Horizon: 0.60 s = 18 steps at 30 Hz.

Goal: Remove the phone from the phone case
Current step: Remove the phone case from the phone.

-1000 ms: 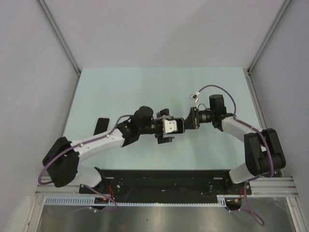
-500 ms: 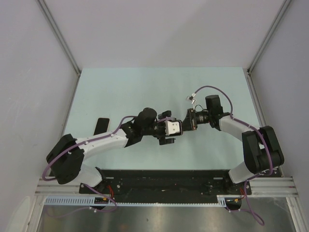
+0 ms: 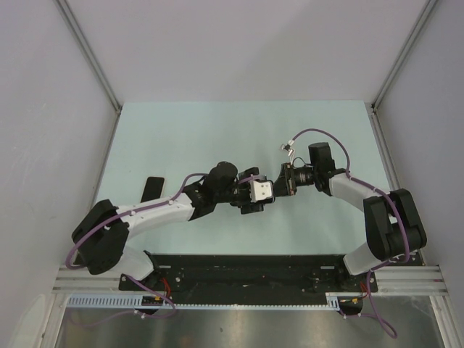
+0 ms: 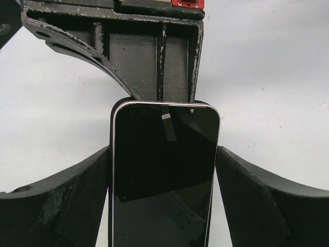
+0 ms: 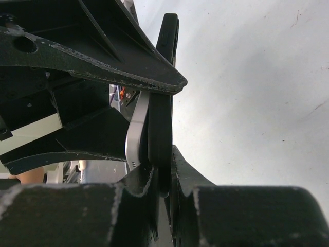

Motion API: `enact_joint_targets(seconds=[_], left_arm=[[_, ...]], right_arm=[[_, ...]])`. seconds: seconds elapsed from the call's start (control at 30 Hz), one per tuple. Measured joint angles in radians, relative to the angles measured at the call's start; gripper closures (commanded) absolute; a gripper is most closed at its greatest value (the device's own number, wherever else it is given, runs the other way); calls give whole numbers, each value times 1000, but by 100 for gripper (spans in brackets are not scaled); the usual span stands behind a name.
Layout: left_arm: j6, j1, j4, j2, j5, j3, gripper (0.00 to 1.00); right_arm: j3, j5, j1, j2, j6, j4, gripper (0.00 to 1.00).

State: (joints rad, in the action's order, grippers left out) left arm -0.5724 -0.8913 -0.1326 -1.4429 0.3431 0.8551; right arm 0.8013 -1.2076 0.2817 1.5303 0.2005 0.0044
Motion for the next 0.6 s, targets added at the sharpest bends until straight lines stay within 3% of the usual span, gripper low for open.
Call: enact_joint_targets(seconds=[0.6], left_arm=[[15,0,-8,-1,3,0,28]], right_arm=[[7,6,-11,0,-22,-23,100]])
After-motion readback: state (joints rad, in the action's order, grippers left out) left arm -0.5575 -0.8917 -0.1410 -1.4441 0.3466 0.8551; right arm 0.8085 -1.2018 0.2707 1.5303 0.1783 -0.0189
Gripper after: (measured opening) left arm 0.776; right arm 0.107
